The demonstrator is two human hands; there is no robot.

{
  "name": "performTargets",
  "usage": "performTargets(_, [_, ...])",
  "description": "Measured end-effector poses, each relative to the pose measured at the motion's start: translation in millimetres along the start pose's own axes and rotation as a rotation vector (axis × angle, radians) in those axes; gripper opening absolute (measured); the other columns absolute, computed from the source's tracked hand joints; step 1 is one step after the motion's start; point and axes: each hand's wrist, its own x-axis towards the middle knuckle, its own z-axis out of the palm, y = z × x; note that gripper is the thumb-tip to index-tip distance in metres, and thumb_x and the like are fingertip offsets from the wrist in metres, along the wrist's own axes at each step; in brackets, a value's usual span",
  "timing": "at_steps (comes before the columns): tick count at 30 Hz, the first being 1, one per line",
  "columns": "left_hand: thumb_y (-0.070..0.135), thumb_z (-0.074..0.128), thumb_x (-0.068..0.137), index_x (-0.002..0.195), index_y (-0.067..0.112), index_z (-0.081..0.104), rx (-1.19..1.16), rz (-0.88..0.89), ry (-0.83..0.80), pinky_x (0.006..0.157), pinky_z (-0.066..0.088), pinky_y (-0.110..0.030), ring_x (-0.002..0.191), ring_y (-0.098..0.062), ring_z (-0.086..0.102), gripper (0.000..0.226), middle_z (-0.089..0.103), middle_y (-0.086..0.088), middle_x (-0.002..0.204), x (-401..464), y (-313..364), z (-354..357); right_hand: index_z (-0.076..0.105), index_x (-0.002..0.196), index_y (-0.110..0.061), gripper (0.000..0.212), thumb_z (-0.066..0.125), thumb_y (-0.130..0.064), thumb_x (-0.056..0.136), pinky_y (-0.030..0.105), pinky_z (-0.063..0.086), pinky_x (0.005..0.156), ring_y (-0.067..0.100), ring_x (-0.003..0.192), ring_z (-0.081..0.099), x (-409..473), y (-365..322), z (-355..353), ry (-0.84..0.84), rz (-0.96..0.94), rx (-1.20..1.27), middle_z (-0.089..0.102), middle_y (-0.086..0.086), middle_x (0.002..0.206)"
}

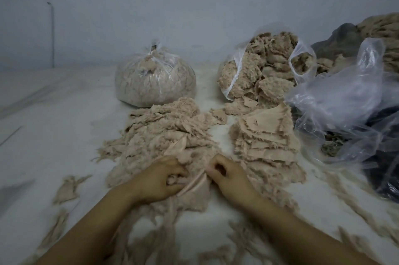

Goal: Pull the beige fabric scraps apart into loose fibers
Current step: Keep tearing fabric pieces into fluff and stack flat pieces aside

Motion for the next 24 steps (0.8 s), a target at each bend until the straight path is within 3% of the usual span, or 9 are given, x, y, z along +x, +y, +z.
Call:
performTargets(3, [0.027,0.062,0.091,0.097,0.014,0.071,-0.051,-0.144,-0.05,0.086,0.04,-0.025,0.093,-0.012,0.05,0.017,0.058,-0.002,0.092,-2,-9,-4,0.046,0.074,-0.007,0.023,0.052,-0.012,0.096,0.024,0.037,0.055,0.015,0.058,0.044,4,-4,-16,0.139,0.18,0.418,0.047,0.007,0.065])
performTargets(5, [0.024,0.063,0.091,0.101,0.016,0.07,-0.152,-0.192,0.061,0.089,0.043,-0.027,0.097,-0.013,0.056,0.015,0.064,0.0,0.1,3,-3,-6,0.046,0.074,-0.012,0.024,0.05,-0.012,0.097,0.021,0.033,0.048,0.012,0.051,0.039,7,-5,-23,0.188,0.242,0.478,0.044,0.003,0.062])
performTargets(7, [0.035,0.062,0.089,0.114,0.022,0.066,-0.31,-0.226,0.219,0.088,0.042,-0.015,0.102,-0.006,0.057,0.028,0.063,0.008,0.108,12,13,-5,0.05,0.077,-0.014,0.019,0.053,-0.011,0.096,0.023,0.034,0.053,0.013,0.057,0.041,8,-5,-21,0.211,0.214,0.462,0.046,0.001,0.064])
performTargets(9, [0.046,0.062,0.085,0.125,0.024,0.058,-0.381,-0.262,0.191,0.087,0.035,-0.003,0.101,0.007,0.053,0.046,0.057,0.017,0.115,24,34,2,0.053,0.077,-0.016,0.018,0.056,-0.011,0.094,0.024,0.036,0.056,0.01,0.059,0.043,7,-7,-14,0.212,0.15,0.485,0.049,-0.004,0.062])
performTargets(12, [0.032,0.066,0.087,0.08,0.023,0.06,-0.516,-0.235,0.139,0.066,0.039,-0.022,0.067,-0.001,0.05,0.013,0.055,0.01,0.075,38,59,19,0.056,0.076,-0.019,0.019,0.057,-0.013,0.094,0.024,0.038,0.054,0.008,0.056,0.044,7,-10,-11,0.264,0.063,0.471,0.05,-0.007,0.06])
performTargets(16, [0.018,0.06,0.091,0.058,0.022,0.051,-0.751,-0.348,0.353,0.051,0.032,-0.02,0.052,-0.006,0.038,0.035,0.043,0.004,0.056,40,57,11,0.056,0.076,-0.021,0.017,0.057,-0.019,0.094,0.031,0.039,0.06,0.01,0.06,0.047,11,-2,-33,0.483,0.104,0.375,0.053,-0.004,0.066])
performTargets(18, [0.018,0.058,0.092,0.064,0.013,0.055,-0.753,-0.325,0.314,0.052,0.034,-0.016,0.054,-0.006,0.041,0.028,0.045,-0.001,0.061,40,59,6,0.056,0.074,-0.022,0.02,0.057,-0.024,0.094,0.03,0.04,0.061,0.011,0.061,0.048,10,3,-38,0.434,0.116,0.32,0.054,-0.006,0.066])
performTargets(22, [0.018,0.055,0.093,0.073,0.004,0.062,-0.928,-0.262,0.234,0.056,0.041,-0.013,0.058,-0.005,0.049,0.026,0.053,0.001,0.062,48,73,5,0.064,0.065,-0.028,0.032,0.063,-0.059,0.075,0.021,0.044,0.061,0.002,0.06,0.056,7,-9,-30,0.059,0.166,0.437,0.062,-0.015,0.061])
performTargets(24, [0.021,0.054,0.093,0.068,0.009,0.062,-0.943,-0.275,0.243,0.056,0.044,-0.015,0.056,-0.005,0.053,0.029,0.058,0.003,0.06,51,73,5,0.065,0.06,-0.025,0.028,0.068,-0.048,0.077,0.018,0.043,0.055,0.004,0.055,0.055,10,-10,-32,0.06,0.113,0.463,0.061,-0.01,0.058])
